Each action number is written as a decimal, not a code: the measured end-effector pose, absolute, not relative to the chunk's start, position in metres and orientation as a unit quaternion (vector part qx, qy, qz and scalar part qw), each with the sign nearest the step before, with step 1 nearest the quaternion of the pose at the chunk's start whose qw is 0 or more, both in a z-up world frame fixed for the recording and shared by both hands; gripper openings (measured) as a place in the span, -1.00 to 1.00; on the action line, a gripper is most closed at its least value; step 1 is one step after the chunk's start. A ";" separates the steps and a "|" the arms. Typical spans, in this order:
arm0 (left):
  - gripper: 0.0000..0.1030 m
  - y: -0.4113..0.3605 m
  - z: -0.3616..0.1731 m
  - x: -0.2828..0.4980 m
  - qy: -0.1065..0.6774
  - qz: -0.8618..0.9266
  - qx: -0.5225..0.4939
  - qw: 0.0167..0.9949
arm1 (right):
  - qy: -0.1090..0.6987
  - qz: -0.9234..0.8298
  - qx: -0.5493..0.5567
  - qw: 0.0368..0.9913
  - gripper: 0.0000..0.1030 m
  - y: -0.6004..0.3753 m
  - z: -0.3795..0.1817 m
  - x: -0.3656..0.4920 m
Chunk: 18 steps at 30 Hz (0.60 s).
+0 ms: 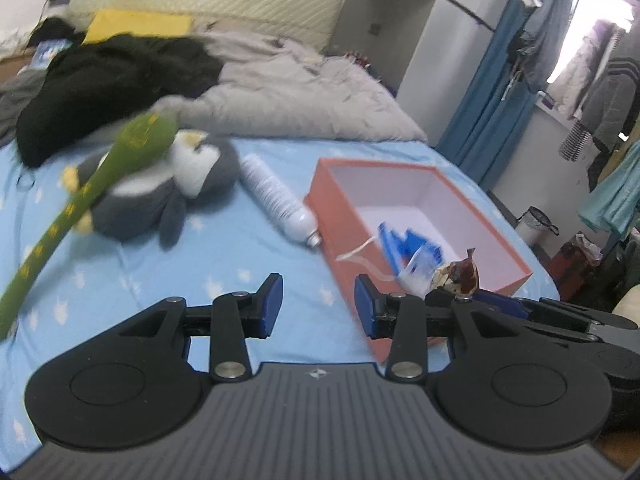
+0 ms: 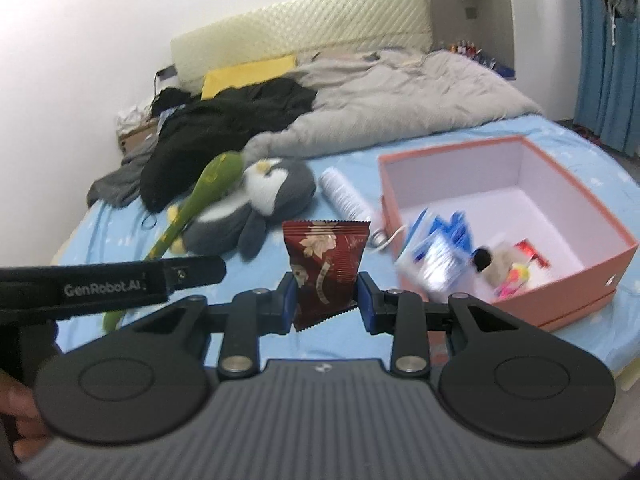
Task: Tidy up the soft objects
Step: 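Carry the snack packet with the right tool over the pink box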
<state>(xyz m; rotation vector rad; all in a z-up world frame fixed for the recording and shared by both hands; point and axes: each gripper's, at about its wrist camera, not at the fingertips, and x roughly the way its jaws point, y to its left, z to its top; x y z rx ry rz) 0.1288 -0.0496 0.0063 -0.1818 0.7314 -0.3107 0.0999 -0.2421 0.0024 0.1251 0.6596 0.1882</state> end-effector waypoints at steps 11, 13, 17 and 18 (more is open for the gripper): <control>-0.12 -0.097 0.044 0.178 0.341 -0.190 -0.065 0.918 | 0.305 0.078 0.058 0.947 -0.31 -0.291 0.037 0.138; -0.12 -0.105 0.042 0.190 0.346 -0.196 -0.063 0.915 | 0.303 0.069 0.061 0.949 -0.31 -0.301 0.039 0.146; -0.12 -0.119 0.032 0.215 0.358 -0.207 -0.061 0.909 | 0.314 0.046 0.071 0.946 -0.31 -0.323 0.033 0.166; -0.12 -0.123 0.028 0.222 0.362 -0.209 -0.061 0.906 | 0.319 0.041 0.073 0.944 -0.31 -0.328 0.029 0.172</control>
